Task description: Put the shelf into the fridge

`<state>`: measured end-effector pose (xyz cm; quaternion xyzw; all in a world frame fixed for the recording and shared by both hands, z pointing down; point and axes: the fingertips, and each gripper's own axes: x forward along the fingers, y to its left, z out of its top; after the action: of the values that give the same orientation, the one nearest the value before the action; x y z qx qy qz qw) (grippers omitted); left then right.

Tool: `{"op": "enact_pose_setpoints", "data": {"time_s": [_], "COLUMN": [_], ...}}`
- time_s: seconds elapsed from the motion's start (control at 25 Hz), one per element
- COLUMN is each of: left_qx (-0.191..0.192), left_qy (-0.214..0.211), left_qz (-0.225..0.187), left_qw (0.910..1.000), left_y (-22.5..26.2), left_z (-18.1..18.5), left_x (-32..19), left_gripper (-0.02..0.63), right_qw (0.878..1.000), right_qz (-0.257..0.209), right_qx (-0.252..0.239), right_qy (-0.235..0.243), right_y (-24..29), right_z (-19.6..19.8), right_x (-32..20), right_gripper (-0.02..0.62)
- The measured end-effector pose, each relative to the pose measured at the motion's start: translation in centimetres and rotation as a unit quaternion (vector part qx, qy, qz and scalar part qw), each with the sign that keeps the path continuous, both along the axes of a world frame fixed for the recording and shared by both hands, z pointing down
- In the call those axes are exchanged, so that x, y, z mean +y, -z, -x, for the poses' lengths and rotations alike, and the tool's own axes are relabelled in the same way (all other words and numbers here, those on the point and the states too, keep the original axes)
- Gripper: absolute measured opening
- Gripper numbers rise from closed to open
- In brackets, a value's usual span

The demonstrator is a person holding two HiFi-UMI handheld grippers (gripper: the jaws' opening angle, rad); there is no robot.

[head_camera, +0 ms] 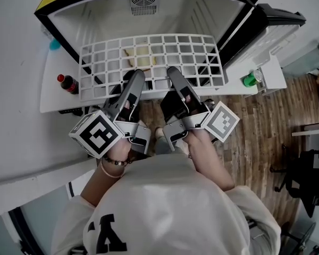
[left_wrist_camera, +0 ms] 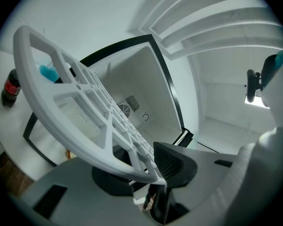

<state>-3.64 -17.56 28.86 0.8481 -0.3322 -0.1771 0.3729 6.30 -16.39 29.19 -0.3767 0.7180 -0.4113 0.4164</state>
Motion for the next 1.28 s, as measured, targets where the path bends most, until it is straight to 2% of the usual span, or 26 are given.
{"op": "enact_pose_setpoints", "data": {"time_s": [0.36, 0.64, 1.28], "left_qx": [0.002, -0.003, -0.027], "left_qy": [0.004, 0.007, 0.017], "left_qz": [-0.001, -0.010, -0.034], "left_qw": [1.0000, 0.9999, 0.9989], "left_y": [0.1, 0.1, 0.3], "left_z": [0.0, -0.1, -0.1], "left_x": [-0.8, -0.9, -1.3], "left_gripper": [0.126, 0.126, 0.124], "right_qw": [1.000, 0.999, 0.998], "right_qz": [-0.004, -0.019, -0.030], "right_qx": [-0.004, 0.032, 0.063], "right_qy": [-0.002, -0.002, 0.002], "right_y": [0.2, 0.5, 0.9], "right_z": [0.1, 0.2, 0.4], "right_x": [-0.6, -0.7, -1.0], "right_gripper": [0.063, 0.063, 0.063]}}
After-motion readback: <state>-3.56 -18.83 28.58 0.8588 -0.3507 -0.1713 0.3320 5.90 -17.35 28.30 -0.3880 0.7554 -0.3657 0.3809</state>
